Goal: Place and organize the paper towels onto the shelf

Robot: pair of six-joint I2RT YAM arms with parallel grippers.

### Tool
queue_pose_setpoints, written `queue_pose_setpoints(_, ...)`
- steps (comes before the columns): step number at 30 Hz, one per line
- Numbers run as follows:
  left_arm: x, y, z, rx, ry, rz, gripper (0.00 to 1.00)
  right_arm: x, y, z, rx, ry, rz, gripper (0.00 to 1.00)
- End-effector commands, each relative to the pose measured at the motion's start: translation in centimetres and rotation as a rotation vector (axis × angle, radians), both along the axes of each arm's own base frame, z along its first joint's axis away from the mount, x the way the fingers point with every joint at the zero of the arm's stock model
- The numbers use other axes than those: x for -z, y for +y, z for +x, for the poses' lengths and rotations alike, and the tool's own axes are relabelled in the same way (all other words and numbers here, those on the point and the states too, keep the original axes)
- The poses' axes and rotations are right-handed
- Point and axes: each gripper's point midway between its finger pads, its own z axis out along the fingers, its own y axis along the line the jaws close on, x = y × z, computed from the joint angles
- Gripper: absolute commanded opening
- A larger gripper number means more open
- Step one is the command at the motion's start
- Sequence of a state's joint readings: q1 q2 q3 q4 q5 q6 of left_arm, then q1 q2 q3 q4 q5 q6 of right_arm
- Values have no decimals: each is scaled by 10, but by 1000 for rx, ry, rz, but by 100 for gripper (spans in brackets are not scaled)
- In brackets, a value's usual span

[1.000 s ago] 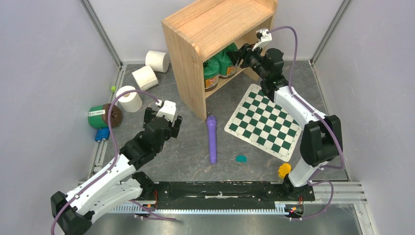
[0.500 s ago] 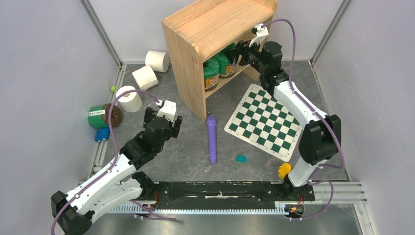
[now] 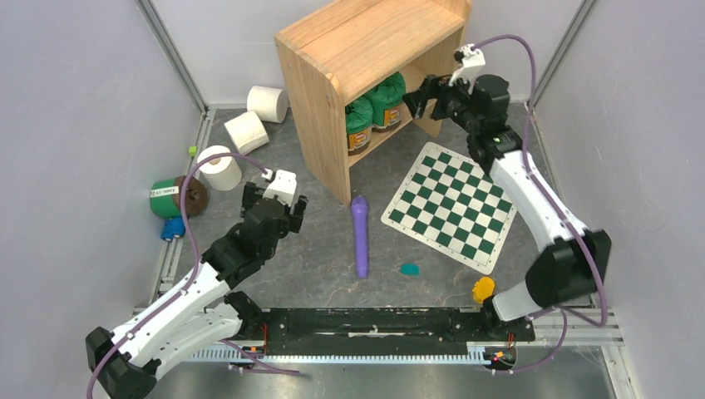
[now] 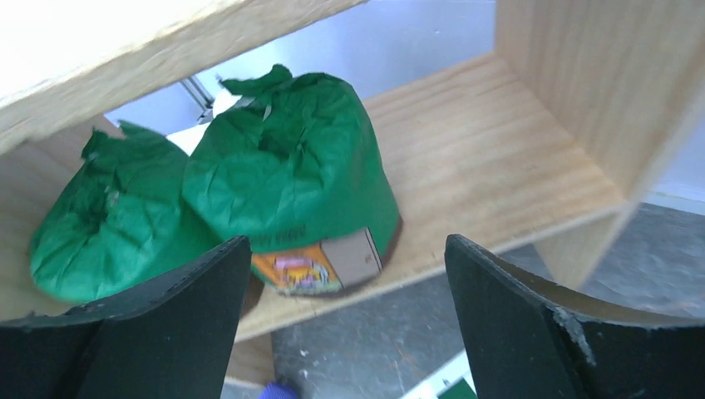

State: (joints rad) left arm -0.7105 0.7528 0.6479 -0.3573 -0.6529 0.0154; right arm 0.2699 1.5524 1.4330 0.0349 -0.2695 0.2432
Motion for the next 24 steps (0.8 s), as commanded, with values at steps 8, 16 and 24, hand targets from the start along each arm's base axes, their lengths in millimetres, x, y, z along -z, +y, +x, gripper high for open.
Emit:
queue_pose_setpoints(8, 0, 57, 33, -310, 41, -107, 100, -1, -70, -98, 154, -89, -230, 98)
queue_pose_setpoints(16, 9, 147, 56, -670, 85, -216, 100, 45, -68, -127, 105, -26, -207, 98)
queue_pose_setpoints(24, 20, 239, 61, -989, 108, -125, 100, 51, -57, -133, 51, -6, -172, 98)
